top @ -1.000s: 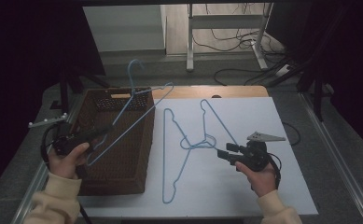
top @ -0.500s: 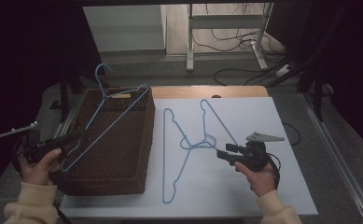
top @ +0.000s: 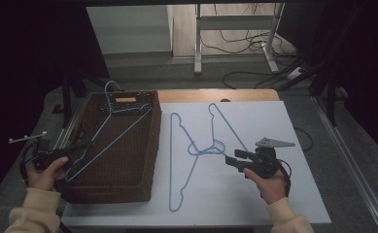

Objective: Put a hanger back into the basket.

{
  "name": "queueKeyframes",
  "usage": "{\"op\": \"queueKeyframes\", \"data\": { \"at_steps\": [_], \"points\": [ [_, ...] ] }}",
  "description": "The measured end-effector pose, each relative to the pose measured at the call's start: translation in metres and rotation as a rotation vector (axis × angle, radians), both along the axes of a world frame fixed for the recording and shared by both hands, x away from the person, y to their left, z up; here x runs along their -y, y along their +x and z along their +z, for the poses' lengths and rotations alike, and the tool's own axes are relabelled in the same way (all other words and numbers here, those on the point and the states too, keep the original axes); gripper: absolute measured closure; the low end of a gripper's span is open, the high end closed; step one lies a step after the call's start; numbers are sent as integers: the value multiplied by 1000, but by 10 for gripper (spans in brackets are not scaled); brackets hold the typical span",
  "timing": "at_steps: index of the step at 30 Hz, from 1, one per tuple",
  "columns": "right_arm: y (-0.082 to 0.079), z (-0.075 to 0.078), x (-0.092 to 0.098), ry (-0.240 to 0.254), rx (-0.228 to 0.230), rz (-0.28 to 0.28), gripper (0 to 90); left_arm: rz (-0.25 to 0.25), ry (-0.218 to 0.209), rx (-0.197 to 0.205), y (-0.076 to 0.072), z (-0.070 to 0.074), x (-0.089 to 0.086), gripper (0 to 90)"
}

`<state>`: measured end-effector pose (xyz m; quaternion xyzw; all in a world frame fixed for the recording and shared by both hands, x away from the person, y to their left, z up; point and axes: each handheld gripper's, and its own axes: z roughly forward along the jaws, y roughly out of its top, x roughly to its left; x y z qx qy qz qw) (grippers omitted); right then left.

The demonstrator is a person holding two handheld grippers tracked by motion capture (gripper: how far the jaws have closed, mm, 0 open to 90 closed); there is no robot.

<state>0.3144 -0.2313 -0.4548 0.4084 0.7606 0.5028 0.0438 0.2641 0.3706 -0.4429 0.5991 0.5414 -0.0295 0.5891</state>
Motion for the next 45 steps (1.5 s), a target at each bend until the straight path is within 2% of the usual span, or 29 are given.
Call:
{"op": "queueKeyframes", "data": {
  "at_steps": [5, 8, 11, 13, 16, 17, 18, 22, 27, 31, 38, 45],
  "points": [
    [0, 0, 0, -1, 1, 0, 422, -2, 22, -39, 9, -5, 0, 871],
    [0, 0, 0, -2, 2, 1, 422, -5, 10, -73, 14, -8, -1, 870],
    [0, 0, 0, -1, 2, 1, 421, 1, 26, -80, 16, -6, -2, 869],
    [0, 0, 0, -1, 2, 1, 422, 9, 39, -113, 18, -7, -4, 868],
    [-1, 1, 0, 0, 3, 2, 421, 48, 67, -184, 20, -9, -8, 851],
    [-1, 1, 0, 1, 3, 2, 421, 56, 89, -193, 20, -8, -8, 823],
    [-1, 1, 0, 1, 3, 2, 421, 65, 124, -189, 19, -6, -7, 775],
    [0, 1, 0, 1, 3, 3, 419, 100, 227, -125, 13, 4, 1, 628],
    [-1, 1, -1, 0, 0, 5, 417, 88, 289, -57, 6, 17, 16, 486],
    [-1, 1, -1, -4, 0, 8, 414, 52, 341, 1, -1, 25, 34, 414],
    [-1, 1, -2, -10, -2, 11, 382, -33, 349, 76, -10, 33, 63, 317],
    [0, -1, -6, -64, -8, 15, 321, -110, 358, 115, -19, 27, 91, 267]
  ]
}}
